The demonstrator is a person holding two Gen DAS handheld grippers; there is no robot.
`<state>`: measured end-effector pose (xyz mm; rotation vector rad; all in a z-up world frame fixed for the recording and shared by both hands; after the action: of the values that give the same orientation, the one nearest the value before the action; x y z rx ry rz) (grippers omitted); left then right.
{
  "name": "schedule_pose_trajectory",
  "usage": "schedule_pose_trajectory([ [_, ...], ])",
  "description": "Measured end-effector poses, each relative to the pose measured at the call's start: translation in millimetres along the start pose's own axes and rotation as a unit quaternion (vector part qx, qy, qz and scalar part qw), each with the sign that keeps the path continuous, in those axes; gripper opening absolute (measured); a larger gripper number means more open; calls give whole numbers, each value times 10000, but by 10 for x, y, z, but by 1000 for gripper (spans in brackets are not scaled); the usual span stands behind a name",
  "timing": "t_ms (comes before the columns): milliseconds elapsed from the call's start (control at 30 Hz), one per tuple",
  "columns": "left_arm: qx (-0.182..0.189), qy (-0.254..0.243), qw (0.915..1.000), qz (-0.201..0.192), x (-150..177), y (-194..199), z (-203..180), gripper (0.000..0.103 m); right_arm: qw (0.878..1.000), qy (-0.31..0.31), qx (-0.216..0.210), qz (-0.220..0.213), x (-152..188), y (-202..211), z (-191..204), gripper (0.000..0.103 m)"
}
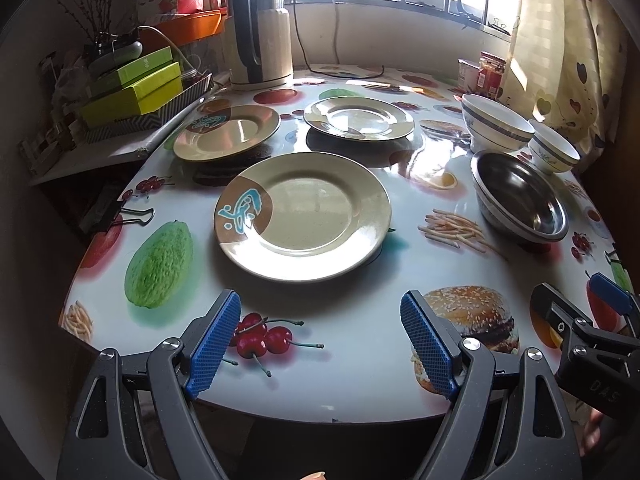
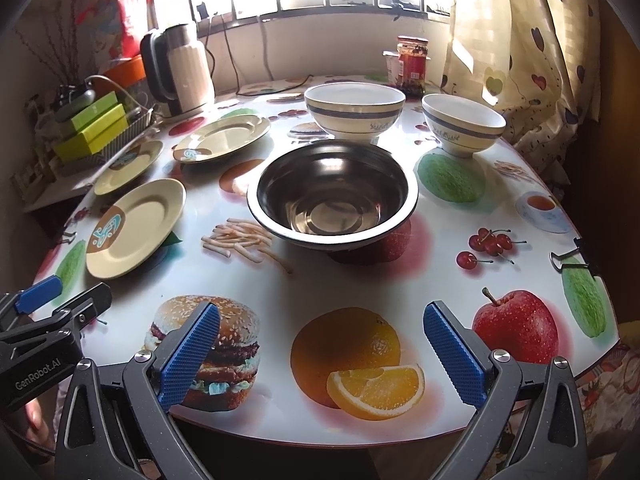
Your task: Organize plates and bowls
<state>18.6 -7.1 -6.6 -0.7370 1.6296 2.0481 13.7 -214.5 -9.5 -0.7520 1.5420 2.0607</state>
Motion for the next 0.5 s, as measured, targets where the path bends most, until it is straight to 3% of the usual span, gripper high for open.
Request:
schedule_pose_trajectory([
  [500, 15, 10, 10000, 15, 5, -11, -4, 83, 10000, -6, -3, -5, 3, -3, -2, 103],
])
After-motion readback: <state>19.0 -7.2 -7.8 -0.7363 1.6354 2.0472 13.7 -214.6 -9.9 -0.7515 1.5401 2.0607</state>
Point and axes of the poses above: each gripper's, at about its wrist camera, not at the fingertips, and y roughly against the way its jaws point, z to its left, x to its underside, the point moved 2 cm from there along -y, roughly the way its jaws point, and after that the axes turned 12 degrees about -x, right-handed, at the moved point
